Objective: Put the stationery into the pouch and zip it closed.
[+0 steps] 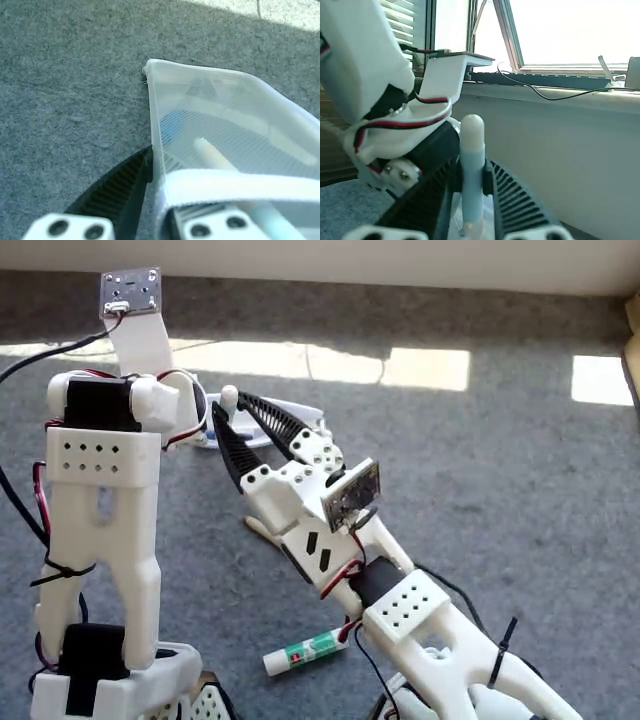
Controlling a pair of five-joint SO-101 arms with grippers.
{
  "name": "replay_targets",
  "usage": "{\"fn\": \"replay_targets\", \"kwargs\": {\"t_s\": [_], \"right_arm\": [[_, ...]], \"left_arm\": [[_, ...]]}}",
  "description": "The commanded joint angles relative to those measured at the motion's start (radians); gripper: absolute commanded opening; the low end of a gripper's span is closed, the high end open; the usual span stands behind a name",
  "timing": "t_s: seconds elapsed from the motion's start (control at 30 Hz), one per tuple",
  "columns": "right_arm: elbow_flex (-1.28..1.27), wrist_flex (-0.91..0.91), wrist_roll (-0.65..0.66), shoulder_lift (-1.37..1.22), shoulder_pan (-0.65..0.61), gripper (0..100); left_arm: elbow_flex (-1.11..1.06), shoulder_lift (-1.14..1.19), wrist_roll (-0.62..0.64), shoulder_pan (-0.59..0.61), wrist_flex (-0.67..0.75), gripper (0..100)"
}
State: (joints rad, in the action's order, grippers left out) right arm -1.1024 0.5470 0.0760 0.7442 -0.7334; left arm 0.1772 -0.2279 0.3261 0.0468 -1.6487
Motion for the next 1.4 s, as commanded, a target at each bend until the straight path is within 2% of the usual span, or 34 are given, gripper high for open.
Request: {"fn": "replay_targets", "kwargs": {"t_s": [0.0, 0.23, 0.4, 0.77, 1.17, 1.37], "right_arm": [[0.016, 0.031, -0.012, 0.007, 0.016, 0.5], [0.021, 0.024, -0.005, 0.002, 0.012, 1.6], [0.018, 0.024, -0.005, 0.001, 0.012, 12.8], [0.013, 0.018, -0.005, 0.012, -0.018, 12.7], [0.091, -0.394, -0.008, 0.162, -0.016, 12.7], [0.214, -0.647, -0.011, 0.199, -0.010, 12.7]], "left_arm": [[0.022, -0.035, 0.009, -0.015, 0.020, 1], [0.022, -0.035, 0.009, -0.015, 0.021, 1], [0.022, -0.035, 0.009, -0.015, 0.021, 1], [0.022, -0.035, 0.009, -0.013, 0.023, 1], [0.022, -0.035, 0.009, 0.028, 0.023, 1], [0.022, -0.035, 0.009, 0.030, 0.023, 1]]}}
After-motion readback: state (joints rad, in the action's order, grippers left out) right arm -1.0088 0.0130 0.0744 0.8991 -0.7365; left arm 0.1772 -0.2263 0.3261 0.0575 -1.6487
